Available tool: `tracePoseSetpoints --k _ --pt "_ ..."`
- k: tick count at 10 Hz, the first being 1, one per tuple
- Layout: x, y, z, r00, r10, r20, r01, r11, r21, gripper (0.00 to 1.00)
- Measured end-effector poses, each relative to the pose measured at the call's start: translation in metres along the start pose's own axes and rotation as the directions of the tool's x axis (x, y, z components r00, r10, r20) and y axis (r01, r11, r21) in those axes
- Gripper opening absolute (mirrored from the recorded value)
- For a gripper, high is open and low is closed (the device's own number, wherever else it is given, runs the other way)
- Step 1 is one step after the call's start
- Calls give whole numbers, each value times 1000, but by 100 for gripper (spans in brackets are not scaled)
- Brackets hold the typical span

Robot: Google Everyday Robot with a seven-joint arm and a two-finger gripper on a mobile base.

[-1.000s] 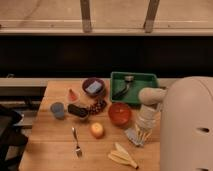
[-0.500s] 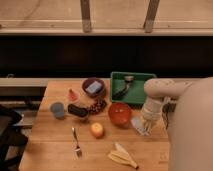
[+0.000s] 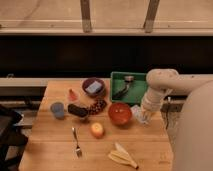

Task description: Place towel in red bowl

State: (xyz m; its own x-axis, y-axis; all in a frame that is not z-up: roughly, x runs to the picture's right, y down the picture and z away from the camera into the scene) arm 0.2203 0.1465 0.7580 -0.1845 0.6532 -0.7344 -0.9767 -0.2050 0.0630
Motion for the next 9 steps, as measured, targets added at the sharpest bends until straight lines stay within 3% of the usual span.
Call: tracePoseSetpoints --k 3,5,7,9 --pt "-11 46 0 997 -81 14 82 996 -42 16" --pt "-15 75 7 990 -141 11 142 987 -82 16" --pt "-17 92 14 981 -193 7 192 973 -130 16" --pt "-21 103 21 973 -231 8 228 957 -180 27"
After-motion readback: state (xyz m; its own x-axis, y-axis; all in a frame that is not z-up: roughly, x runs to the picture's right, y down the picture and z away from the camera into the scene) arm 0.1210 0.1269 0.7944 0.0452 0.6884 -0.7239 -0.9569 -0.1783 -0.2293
